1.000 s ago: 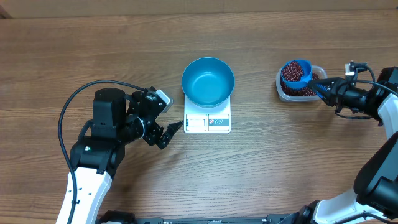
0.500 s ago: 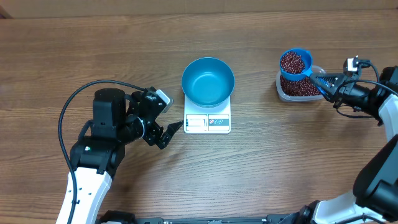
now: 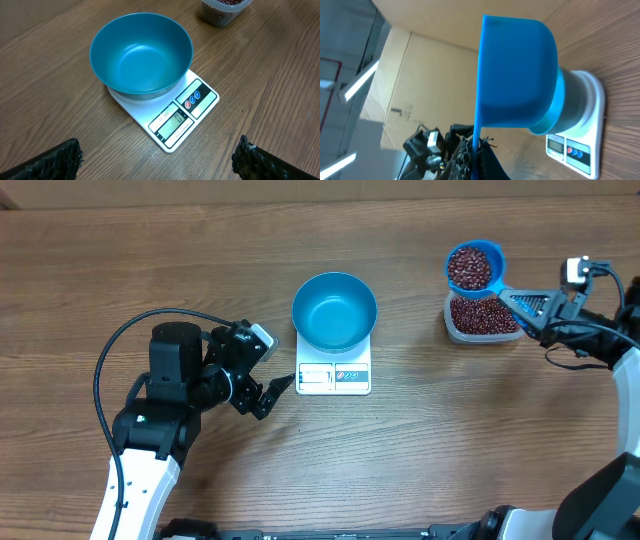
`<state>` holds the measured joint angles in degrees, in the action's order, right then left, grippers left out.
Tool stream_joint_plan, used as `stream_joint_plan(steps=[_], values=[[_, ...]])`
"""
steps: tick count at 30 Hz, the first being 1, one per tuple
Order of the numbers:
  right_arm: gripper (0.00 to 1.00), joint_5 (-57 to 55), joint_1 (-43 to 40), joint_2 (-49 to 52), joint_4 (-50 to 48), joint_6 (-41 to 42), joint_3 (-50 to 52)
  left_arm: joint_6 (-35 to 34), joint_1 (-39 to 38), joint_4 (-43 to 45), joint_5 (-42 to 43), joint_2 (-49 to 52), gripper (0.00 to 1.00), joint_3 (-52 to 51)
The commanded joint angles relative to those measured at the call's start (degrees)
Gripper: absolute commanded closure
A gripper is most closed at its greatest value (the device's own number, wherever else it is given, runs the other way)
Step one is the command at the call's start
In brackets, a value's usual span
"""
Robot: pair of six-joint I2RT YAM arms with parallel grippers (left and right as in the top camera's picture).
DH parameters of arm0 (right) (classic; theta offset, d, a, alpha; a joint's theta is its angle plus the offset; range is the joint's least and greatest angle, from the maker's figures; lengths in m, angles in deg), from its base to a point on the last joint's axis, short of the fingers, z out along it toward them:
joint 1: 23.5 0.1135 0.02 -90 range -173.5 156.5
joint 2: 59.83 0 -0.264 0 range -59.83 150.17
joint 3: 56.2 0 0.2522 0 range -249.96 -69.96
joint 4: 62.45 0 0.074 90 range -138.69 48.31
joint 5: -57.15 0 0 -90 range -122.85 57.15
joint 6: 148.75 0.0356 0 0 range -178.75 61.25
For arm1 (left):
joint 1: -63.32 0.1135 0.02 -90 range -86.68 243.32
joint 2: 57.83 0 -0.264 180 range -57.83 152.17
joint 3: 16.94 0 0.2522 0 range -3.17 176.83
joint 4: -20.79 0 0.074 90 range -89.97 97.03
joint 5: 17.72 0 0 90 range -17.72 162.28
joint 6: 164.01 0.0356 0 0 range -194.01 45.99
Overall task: Scoop item into bowl and weigh 150g on scale
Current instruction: 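Tilt and lift the bean-filled scoop out of the tub, then carry the full scoop left over the teal bowl with the right gripper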
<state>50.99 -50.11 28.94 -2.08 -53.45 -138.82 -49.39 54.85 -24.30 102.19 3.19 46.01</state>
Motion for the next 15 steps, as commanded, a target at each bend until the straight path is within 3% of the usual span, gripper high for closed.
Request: stream_joint_plan(steps=[1,15], values=[[0.96,2.64,3.13,-1.95,-1.6,1.81,-0.63,1.09,0.46,0.04,-0.09,-0.28,0.01,-0.28],[0.96,-9.97,20.35,-1.95,-29.73,26.97,-0.68,1.09,0.46,0.04,-0.09,-0.28,0.0,-0.28]])
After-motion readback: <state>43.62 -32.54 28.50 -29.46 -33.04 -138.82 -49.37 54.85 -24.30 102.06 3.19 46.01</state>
